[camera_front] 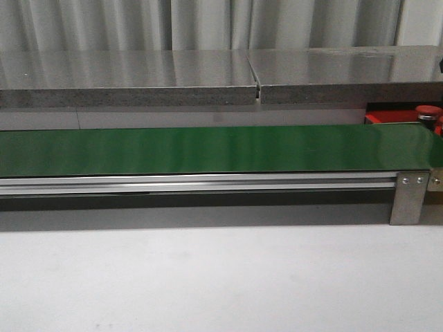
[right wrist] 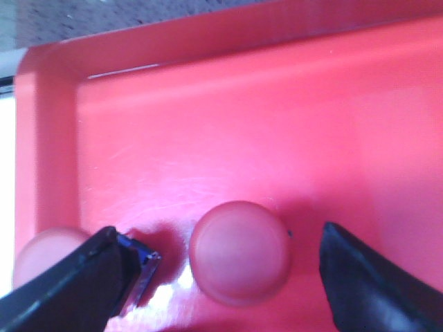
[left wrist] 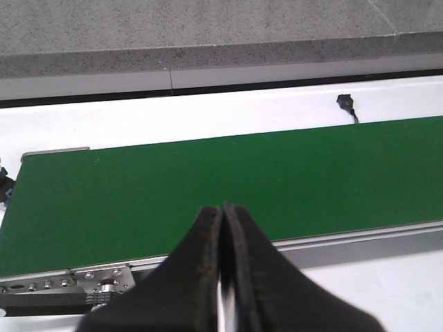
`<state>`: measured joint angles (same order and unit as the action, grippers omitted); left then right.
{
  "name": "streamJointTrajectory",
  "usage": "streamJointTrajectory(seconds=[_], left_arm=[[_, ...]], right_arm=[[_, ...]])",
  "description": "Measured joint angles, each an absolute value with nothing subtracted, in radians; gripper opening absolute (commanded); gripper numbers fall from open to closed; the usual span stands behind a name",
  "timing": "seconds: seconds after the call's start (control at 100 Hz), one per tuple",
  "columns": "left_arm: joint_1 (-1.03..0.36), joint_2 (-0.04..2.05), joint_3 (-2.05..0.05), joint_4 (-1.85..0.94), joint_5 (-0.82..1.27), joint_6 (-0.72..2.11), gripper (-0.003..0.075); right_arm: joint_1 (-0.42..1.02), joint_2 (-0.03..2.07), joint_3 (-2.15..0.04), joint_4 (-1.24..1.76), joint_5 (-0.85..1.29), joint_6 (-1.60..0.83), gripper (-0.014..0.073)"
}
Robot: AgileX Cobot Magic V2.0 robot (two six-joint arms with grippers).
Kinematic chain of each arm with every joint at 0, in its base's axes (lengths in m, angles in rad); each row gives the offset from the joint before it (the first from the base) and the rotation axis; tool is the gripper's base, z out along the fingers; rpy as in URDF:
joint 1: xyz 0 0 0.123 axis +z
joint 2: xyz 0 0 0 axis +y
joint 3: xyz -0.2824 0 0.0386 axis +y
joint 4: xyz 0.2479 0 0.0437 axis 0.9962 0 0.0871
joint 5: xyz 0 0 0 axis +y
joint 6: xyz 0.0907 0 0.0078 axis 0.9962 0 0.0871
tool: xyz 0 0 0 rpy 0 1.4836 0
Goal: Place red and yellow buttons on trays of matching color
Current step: 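Carry the red button into the red tray and release, then raise the open right gripper above the trays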
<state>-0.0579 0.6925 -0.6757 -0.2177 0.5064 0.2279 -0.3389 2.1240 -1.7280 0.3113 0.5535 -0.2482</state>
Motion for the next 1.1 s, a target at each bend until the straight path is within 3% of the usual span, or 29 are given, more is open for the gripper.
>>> streamJointTrajectory(seconds=[0.21,0.45,0.64,1.1], left_arm=[[-0.058,0.693,-0.676,-0.218,0.506,0.228,-0.0019],[-0.058,0.693,-0.676,-0.218,0.506,0.228,-0.0019],[-0.058,0.693,-0.676,-0.218,0.506,0.228,-0.0019],[-0.058,0.693,-0.676,-0.218,0.506,0.228,-0.0019]], right_arm=[[-0.335,2.013,-1.728,0.229,0.610,-0.248,0.0562],[-0.263,1.878,-1.728,0.126,0.706,-0.257,0.0186],[-0.182,1.773,-1.704,0.107,0.769,-0.257,0.0017],[-0.081,1.365,-1.276,0.103,0.727,-0.257,-0.0008]])
